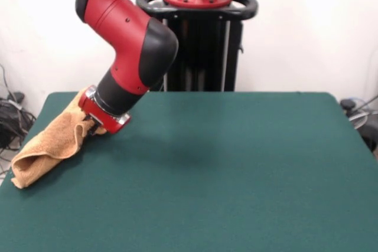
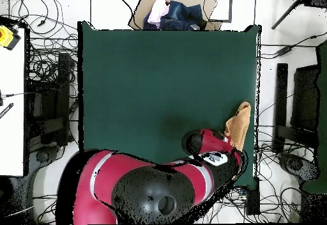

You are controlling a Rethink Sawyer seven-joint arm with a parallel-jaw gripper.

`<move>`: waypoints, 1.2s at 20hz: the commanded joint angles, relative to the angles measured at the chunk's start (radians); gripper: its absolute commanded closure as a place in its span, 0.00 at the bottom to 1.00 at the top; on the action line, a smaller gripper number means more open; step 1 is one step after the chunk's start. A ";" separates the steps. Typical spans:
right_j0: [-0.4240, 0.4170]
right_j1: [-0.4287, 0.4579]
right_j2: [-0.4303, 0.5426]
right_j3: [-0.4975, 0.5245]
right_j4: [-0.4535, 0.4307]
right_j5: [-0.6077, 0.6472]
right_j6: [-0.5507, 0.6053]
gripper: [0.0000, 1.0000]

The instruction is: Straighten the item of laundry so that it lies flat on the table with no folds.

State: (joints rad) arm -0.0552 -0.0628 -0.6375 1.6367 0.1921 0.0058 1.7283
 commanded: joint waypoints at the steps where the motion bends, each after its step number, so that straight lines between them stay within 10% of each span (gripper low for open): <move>1: -0.003 0.050 0.078 0.002 -0.023 -0.015 0.147 1.00; 24: 0.045 0.079 0.082 -0.092 0.077 0.090 0.191 1.00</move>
State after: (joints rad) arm -0.0423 -0.0546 -0.6384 1.6342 0.1956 0.0033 1.7283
